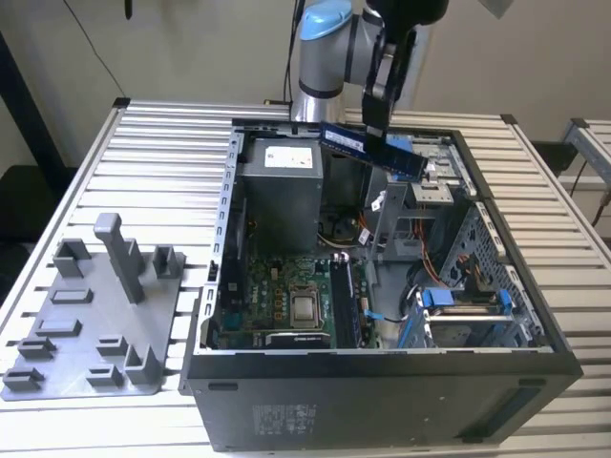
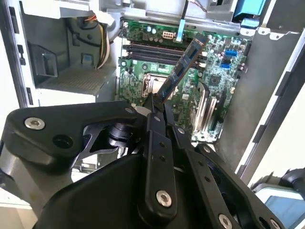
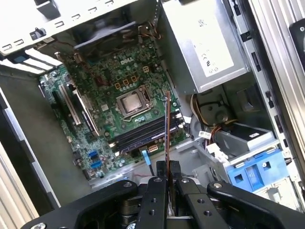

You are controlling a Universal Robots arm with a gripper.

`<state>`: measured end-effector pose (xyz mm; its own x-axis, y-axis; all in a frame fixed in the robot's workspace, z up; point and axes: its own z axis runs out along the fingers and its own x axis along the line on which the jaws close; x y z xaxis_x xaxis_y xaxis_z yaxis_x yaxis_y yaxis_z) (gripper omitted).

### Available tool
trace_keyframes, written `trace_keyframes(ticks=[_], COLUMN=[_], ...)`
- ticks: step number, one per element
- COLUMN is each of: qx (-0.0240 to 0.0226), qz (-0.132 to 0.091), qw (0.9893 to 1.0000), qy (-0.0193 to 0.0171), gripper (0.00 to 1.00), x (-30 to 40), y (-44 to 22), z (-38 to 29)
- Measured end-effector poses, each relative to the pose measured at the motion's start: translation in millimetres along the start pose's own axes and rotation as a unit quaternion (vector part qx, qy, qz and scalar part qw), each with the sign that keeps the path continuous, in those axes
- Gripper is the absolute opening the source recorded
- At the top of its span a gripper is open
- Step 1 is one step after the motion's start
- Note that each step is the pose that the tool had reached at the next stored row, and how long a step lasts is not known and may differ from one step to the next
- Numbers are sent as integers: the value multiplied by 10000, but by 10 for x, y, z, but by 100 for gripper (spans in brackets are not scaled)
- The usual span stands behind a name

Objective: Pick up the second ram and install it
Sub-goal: 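Insert the second ram into the second slot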

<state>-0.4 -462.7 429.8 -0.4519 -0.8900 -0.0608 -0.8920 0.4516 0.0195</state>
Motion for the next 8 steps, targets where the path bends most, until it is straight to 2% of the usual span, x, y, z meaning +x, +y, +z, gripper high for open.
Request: trace_keyframes(ticks=[4,8], qx=[22,43], qz=[364,711], qw=[9993,9975], qy=[-7,-14], gripper=[14,14], x=[0,1], y=[0,-1], z=[7,15])
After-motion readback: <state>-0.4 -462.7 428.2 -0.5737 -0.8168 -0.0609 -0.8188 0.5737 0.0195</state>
